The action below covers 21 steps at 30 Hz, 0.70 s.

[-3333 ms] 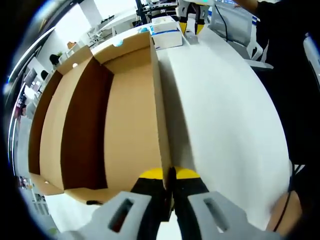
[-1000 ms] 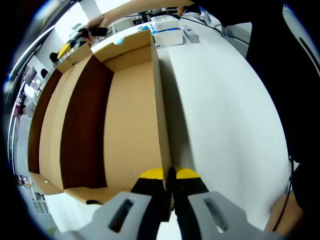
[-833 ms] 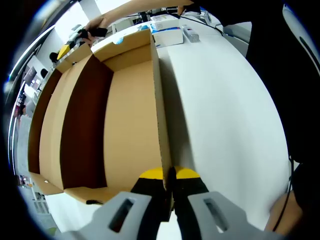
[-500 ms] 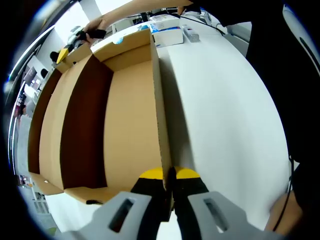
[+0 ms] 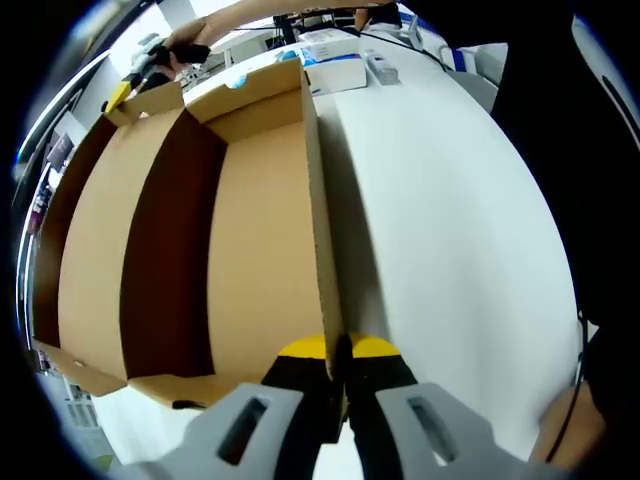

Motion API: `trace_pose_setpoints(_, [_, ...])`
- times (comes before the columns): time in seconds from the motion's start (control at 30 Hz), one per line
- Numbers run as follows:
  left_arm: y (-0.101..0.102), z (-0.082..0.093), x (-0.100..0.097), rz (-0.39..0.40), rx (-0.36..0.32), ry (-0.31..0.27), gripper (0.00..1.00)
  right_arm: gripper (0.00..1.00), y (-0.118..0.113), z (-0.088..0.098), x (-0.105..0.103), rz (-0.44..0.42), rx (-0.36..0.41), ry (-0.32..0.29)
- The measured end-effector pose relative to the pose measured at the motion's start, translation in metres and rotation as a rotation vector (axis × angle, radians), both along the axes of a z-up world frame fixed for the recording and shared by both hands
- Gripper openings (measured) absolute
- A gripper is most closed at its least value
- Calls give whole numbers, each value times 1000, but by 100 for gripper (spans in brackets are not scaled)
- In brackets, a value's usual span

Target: Operate the shoe box by opening the lid, removing the specified soft item, and placing it in the target area until the item is outside and the box remains undamaged.

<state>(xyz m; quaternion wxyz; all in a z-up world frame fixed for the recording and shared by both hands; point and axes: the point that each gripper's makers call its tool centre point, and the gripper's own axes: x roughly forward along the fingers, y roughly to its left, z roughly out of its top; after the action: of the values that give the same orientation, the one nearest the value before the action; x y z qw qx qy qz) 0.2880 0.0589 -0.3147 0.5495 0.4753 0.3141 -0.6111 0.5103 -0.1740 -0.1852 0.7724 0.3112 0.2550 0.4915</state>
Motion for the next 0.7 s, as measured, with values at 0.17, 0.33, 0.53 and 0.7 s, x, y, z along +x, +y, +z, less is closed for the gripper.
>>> trace_pose_setpoints(0.17, [0,0,0,3,2,0,3,27,5,14,-12,-1,-21,-58])
trace_pose_setpoints(0.33, [0,0,0,3,3,-1,3,26,5,33,-26,0,-53,-121])
trace_pose_setpoints(0.53, [-1,0,0,1,1,0,3,26,10,49,-49,11,-109,-220])
trace_pose_setpoints(0.7, [-1,0,-1,-1,3,-2,3,26,5,55,-57,4,-159,-304])
